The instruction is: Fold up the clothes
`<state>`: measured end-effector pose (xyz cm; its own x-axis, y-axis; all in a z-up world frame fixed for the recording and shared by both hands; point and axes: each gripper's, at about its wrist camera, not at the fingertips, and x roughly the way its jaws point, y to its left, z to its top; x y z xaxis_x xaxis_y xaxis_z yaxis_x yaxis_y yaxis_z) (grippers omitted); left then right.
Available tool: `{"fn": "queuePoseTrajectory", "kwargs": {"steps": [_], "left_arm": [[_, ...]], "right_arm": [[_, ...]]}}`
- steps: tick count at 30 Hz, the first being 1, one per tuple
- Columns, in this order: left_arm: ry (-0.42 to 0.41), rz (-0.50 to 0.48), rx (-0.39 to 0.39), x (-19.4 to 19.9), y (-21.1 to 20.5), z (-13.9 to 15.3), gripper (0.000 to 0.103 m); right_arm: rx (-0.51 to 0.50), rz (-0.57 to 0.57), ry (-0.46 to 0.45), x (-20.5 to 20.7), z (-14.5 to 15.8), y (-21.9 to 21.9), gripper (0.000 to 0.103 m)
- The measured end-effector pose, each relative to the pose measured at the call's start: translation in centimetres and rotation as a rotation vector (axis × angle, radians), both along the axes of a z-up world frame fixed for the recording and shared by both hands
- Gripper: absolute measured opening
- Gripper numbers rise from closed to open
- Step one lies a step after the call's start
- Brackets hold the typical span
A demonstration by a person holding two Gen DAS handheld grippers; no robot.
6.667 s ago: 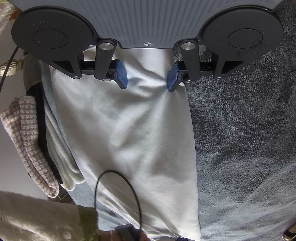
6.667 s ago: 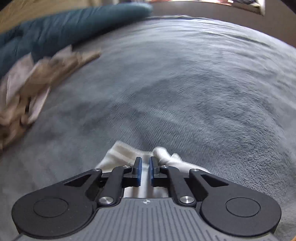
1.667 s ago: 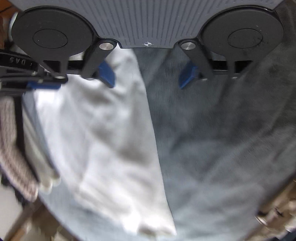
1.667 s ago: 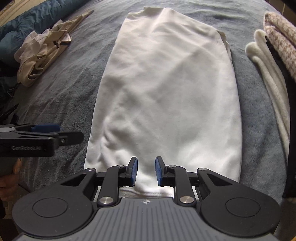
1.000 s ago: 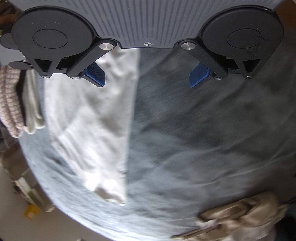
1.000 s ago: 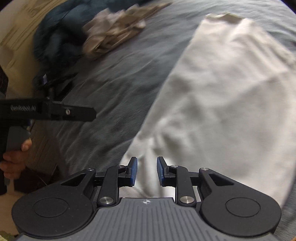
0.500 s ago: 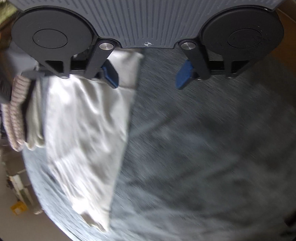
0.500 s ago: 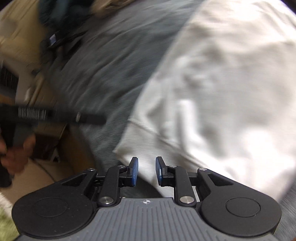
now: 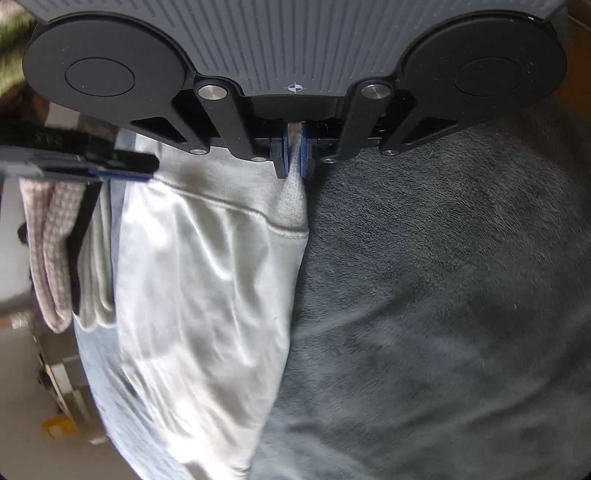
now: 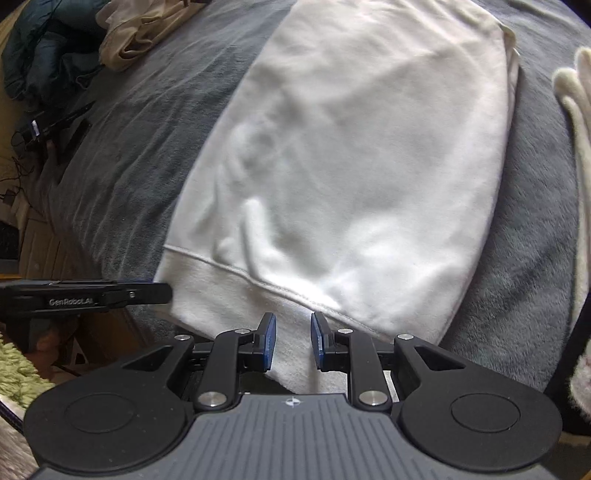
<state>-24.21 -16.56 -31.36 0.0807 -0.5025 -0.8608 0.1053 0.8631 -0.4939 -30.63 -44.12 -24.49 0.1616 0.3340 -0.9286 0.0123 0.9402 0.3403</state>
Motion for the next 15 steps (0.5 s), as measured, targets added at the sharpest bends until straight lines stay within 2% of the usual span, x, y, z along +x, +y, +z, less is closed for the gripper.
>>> {"fn": "queuePoseTrajectory", "kwargs": {"steps": [4,8,9,12,15], "left_arm": [[0.020,-0.022,0.029,0.0,0.2,-1.7,0.004],[0.010,-0.063,0.063,-0.2,0.7,-0.3,0.011],[-0.007,-0.069,0.080,-0.3,1.0,0.4,0.016],[-0.103,-0.115,0.129,0.1,1.3,2.9,0.020],[-0.179,-0.155,0.062,1.6,0.3,3.6,0.022]], "right_arm": [[-0.027,-0.029,-0.021,-0.2,0.0,-1.0,0.023],[-0.055,-0.057,-0.047,-0.4,0.2,-1.9,0.023],[-0.066,-0.062,-0.067,-0.2,0.4,-2.0,0.023],[-0.094,-0.068,-0.119,0.1,0.7,-2.4,0.023],[-0.136,-0.054,-0.113,0.1,-0.6,-2.4,0.023]]}}
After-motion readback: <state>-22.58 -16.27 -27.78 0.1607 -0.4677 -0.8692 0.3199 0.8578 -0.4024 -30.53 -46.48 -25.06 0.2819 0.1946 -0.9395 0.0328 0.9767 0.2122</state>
